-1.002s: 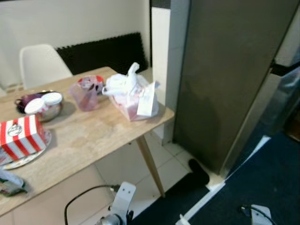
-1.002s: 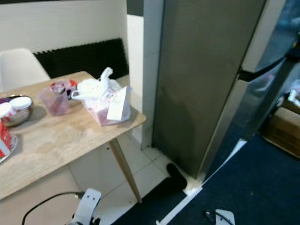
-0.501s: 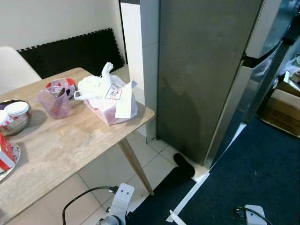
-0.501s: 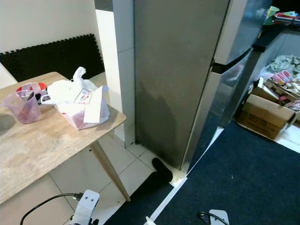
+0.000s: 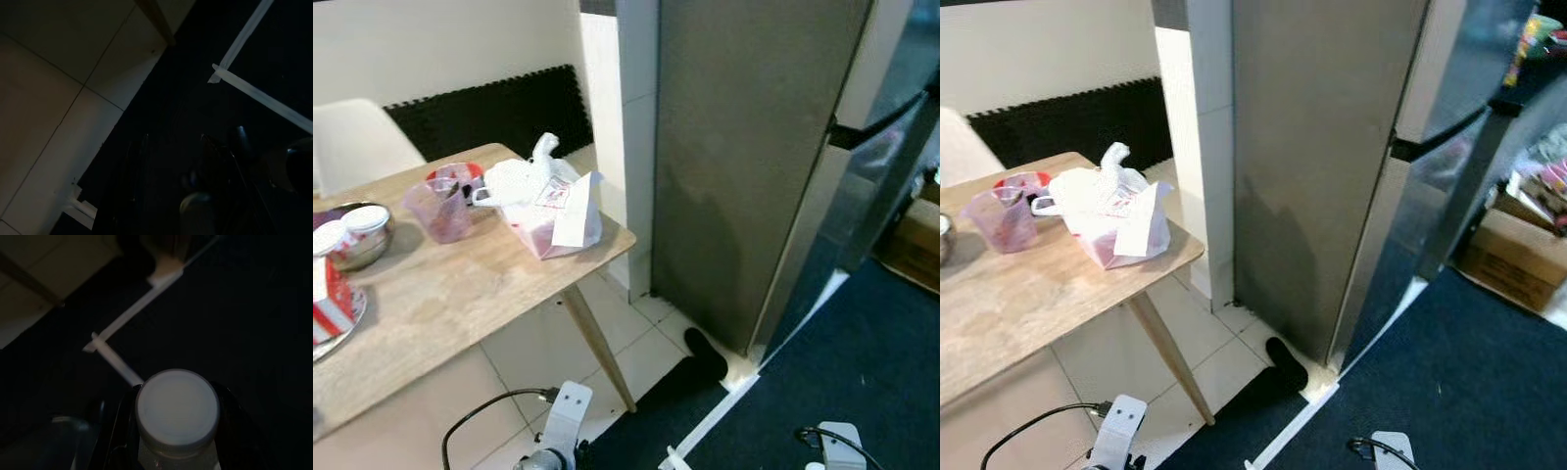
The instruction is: Restocking fridge
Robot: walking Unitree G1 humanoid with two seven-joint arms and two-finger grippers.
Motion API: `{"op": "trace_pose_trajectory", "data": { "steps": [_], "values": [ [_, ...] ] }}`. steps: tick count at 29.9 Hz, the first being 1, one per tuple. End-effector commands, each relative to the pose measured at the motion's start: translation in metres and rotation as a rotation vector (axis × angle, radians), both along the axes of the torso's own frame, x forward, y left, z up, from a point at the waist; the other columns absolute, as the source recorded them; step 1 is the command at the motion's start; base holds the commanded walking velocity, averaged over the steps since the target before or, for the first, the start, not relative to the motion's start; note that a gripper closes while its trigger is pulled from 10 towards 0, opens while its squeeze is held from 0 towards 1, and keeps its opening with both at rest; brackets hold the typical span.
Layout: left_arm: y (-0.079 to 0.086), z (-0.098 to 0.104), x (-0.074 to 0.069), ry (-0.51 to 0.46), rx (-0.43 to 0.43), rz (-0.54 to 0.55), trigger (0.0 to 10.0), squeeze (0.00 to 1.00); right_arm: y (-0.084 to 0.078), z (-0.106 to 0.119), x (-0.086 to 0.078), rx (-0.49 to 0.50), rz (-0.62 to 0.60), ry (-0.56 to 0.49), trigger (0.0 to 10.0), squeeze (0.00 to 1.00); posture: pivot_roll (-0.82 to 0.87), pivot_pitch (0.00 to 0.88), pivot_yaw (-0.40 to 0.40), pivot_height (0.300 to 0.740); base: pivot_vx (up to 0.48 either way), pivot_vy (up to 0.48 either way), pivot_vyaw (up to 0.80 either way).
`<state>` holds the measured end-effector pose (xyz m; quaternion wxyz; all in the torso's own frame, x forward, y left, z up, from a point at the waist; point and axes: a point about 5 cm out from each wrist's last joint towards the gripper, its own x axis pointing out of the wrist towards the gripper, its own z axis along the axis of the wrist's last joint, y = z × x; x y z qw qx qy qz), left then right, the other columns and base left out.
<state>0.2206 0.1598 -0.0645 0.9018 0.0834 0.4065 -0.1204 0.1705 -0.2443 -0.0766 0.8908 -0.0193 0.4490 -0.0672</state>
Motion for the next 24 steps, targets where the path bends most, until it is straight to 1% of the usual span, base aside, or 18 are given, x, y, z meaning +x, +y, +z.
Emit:
{"op": "trace_pose_trajectory", "data": {
  "steps": [1, 13, 24],
  "values": [
    [0.001, -0.003, -0.005, 0.022, -0.002, 0.009, 10.0, 0.0, 0.003, 0.002, 0.004, 0.003, 0.011, -0.03, 10.0, 0.0, -0.1, 0.028, 0.008, 0.726, 0.0, -0.311, 0.0],
    [0.0, -0.003, -0.004, 0.015, -0.006, 0.009, 10.0, 0.0, 0.001, 0.004, 0.007, -0.005, 0.025, -0.044, 10.0, 0.0, -0.11, 0.016, 0.003, 0.726, 0.0, -0.31, 0.0],
    [-0.003, -0.001, -0.001, 0.007, -0.013, 0.003, 10.0, 0.0, 0.0, 0.009, 0.015, -0.012, 0.029, -0.081, 10.0, 0.0, -0.11, 0.002, 0.002, 0.726, 0.0, -0.309, 0.0]
  ]
}}
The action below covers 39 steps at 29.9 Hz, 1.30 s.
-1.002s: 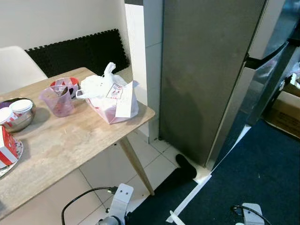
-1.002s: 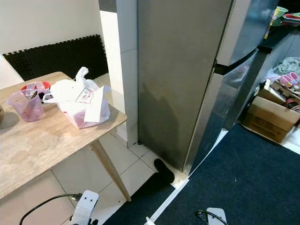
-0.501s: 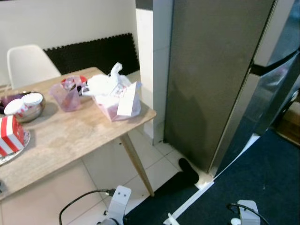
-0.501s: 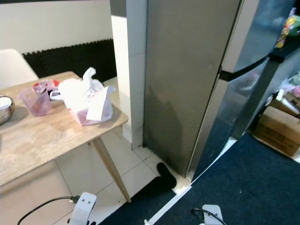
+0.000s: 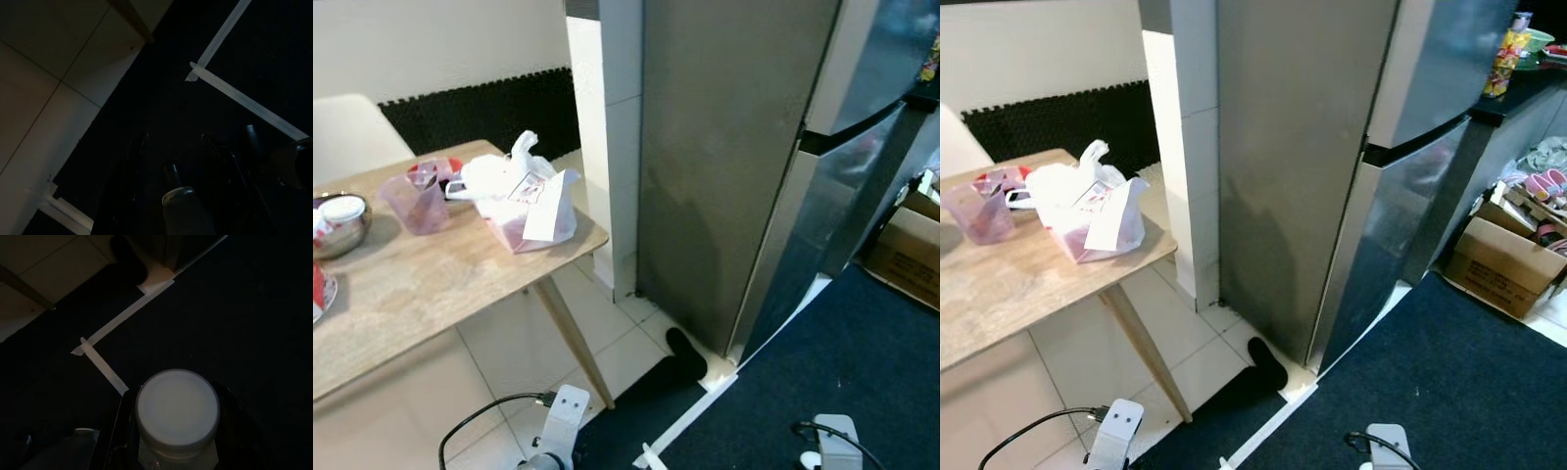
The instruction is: Restocking fridge
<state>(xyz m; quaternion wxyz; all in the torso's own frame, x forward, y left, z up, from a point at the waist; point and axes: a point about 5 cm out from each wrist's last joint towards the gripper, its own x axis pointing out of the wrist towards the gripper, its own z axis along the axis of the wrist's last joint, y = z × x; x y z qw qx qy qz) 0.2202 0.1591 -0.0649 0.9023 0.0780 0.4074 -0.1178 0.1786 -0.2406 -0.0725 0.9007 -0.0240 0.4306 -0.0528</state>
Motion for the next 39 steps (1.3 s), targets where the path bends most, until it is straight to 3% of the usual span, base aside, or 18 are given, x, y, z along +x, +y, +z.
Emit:
{"op": "trace_pose_trajectory", "data": {
  "steps": [1, 35, 39],
  "values": [
    [-0.0028, -0.0008, -0.001, 0.005, -0.006, -0.006, 10.0, 0.0, -0.0037, 0.0053, 0.0067, -0.014, -0.003, -0.04, 10.0, 0.0, -0.11, 0.002, 0.002, 0.726, 0.0, -0.311, 0.0],
    [-0.0031, 0.0031, 0.0052, -0.011, -0.019, 0.002, 10.0, 0.0, -0.0038, 0.0073, 0.01, -0.012, -0.007, -0.054, 10.0, 0.0, -0.11, 0.003, 0.005, 0.726, 0.0, -0.466, 0.0],
    [-0.0018, 0.003, 0.0051, -0.012, -0.019, 0.02, 10.0, 0.0, -0.0037, 0.0077, 0.0108, -0.013, -0.006, -0.055, 10.0, 0.0, -0.11, 0.006, 0.006, 0.726, 0.0, -0.141, 0.0]
  ]
}}
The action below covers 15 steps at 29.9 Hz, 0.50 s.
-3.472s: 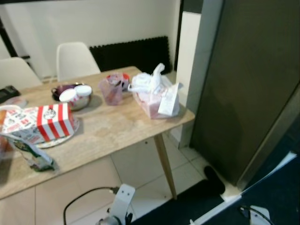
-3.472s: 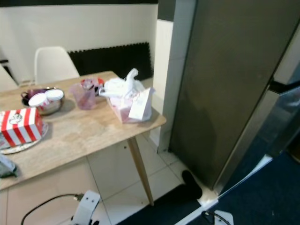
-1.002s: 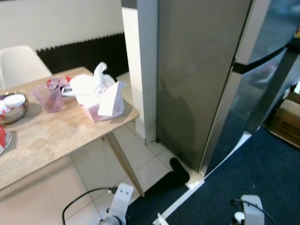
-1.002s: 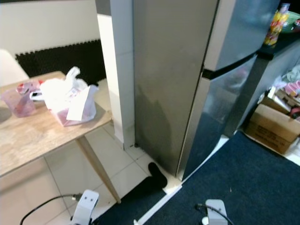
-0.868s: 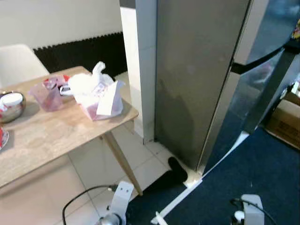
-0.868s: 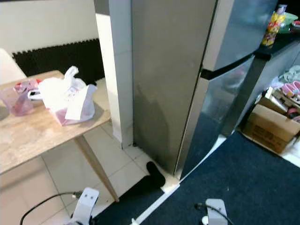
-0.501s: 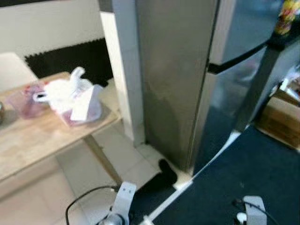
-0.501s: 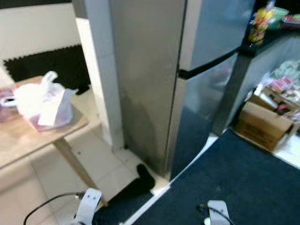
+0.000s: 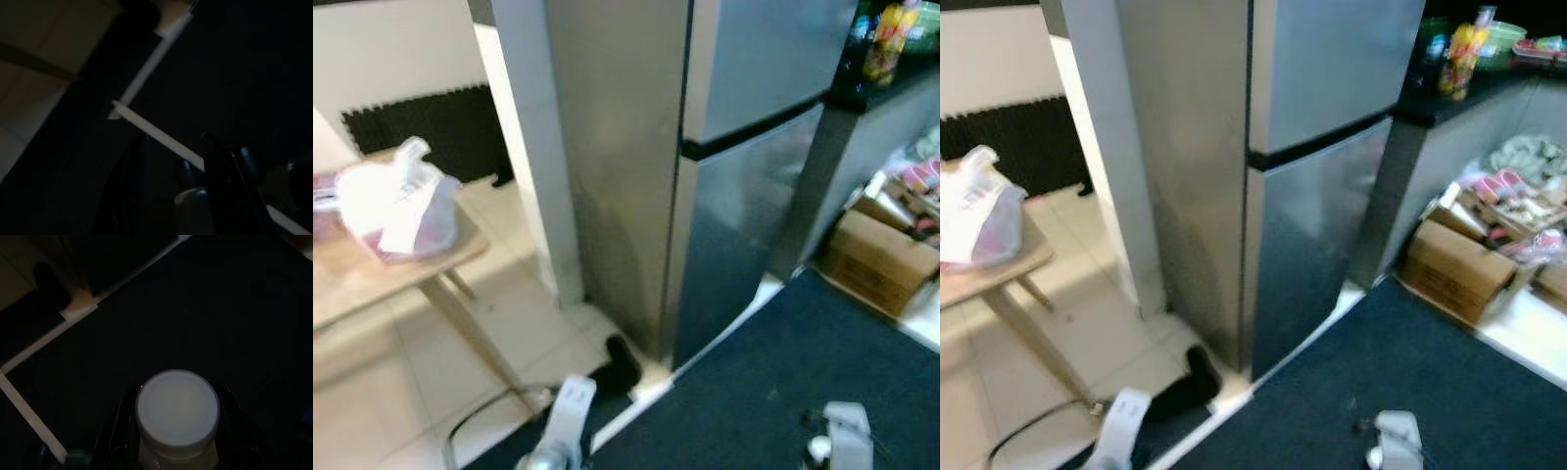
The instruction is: Restocking fridge
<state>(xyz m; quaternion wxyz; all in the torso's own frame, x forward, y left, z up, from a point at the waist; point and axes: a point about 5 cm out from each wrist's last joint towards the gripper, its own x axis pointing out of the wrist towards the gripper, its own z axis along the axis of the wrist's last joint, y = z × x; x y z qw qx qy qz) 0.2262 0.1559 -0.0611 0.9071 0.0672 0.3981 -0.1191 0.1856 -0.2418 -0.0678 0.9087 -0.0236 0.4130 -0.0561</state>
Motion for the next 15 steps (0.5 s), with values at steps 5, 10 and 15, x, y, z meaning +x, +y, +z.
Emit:
{"op": "trace_pose_trajectory", "data": {
  "steps": [5, 10, 15],
  "values": [
    [0.0029, -0.0009, -0.0011, 0.009, 0.008, 0.019, 10.0, 0.0, -0.0024, 0.003, 0.0041, -0.008, -0.001, -0.015, 10.0, 0.0, -0.11, 0.008, 0.007, 0.726, 0.0, 0.0, 0.0],
    [0.0036, -0.0002, -0.0003, 0.004, 0.004, 0.023, 10.0, 0.0, -0.002, 0.0024, 0.0034, -0.007, -0.001, -0.013, 10.0, 0.0, -0.11, 0.01, 0.009, 0.726, 0.0, 0.0, 0.0],
    [0.003, 0.0009, 0.0013, -0.006, 0.001, 0.026, 10.0, 0.0, -0.0019, 0.0019, 0.0025, -0.007, -0.003, -0.012, 10.0, 0.0, -0.11, 0.013, 0.012, 0.726, 0.0, 0.0, 0.0]
  ]
}}
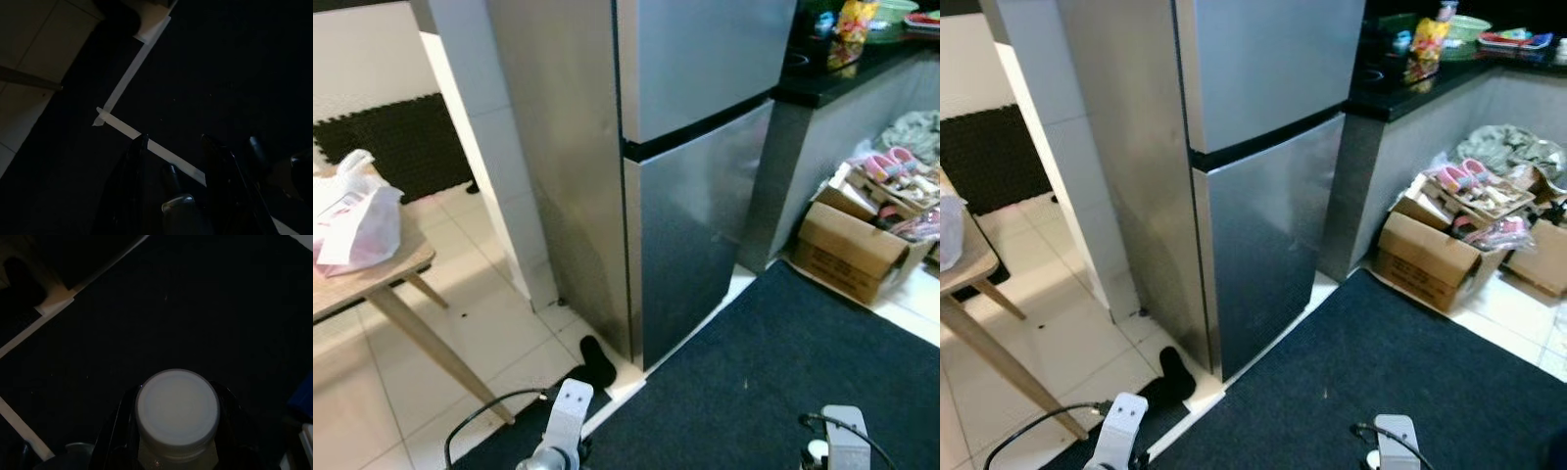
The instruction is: Restocking fridge
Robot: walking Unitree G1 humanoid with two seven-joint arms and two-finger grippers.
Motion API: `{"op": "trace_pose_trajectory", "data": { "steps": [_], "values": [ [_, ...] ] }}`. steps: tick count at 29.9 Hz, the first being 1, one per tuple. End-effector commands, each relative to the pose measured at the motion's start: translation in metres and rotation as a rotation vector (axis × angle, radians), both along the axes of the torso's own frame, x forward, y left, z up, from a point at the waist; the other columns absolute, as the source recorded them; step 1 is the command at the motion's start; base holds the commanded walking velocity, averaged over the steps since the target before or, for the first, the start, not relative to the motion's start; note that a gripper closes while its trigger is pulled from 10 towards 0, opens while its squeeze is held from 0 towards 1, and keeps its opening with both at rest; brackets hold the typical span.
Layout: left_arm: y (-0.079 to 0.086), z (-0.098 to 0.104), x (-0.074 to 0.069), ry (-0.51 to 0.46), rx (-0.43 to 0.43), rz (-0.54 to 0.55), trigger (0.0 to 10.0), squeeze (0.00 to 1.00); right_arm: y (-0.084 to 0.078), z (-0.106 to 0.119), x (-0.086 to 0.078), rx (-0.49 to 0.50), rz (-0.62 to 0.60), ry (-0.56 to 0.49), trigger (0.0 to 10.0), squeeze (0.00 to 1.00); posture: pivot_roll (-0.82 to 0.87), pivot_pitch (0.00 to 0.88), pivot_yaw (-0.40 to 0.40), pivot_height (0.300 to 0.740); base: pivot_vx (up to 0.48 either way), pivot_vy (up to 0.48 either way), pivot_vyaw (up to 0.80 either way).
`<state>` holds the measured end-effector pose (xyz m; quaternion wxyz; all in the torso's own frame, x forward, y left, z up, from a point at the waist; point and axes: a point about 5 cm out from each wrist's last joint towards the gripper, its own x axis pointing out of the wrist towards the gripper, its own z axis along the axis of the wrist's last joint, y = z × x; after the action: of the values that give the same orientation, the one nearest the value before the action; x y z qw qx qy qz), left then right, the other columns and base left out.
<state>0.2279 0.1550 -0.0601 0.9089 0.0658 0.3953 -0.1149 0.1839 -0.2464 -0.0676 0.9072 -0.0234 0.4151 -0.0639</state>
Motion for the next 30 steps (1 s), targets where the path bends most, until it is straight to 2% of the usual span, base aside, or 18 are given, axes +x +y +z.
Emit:
{"op": "trace_pose_trajectory", "data": {
  "steps": [1, 4, 13, 30],
  "values": [
    [0.004, 0.001, 0.001, -0.01, 0.004, 0.014, 10.0, 0.0, 0.003, 0.002, 0.004, 0.0, 0.01, -0.016, 10.0, 0.0, -0.11, 0.013, 0.012, 0.726, 0.0, 0.0, 0.0],
    [0.004, 0.004, 0.004, -0.032, 0.004, 0.009, 10.0, 0.0, 0.002, 0.002, 0.004, 0.0, 0.006, -0.016, 10.0, 0.0, -0.11, 0.014, 0.013, 0.726, 0.0, 0.0, 0.0],
    [0.002, 0.009, 0.012, -0.061, -0.006, -0.002, 10.0, 0.0, 0.004, 0.001, 0.004, 0.013, -0.012, -0.027, 10.0, 0.0, -0.11, 0.012, 0.019, 0.726, 0.284, 0.0, 0.0],
    [0.001, 0.011, 0.014, -0.075, -0.009, -0.018, 10.0, 0.0, 0.006, -0.001, 0.001, 0.015, -0.018, -0.017, 10.0, 0.0, -0.11, 0.001, 0.028, 0.726, 0.299, 0.0, 0.0]
  ]
}}
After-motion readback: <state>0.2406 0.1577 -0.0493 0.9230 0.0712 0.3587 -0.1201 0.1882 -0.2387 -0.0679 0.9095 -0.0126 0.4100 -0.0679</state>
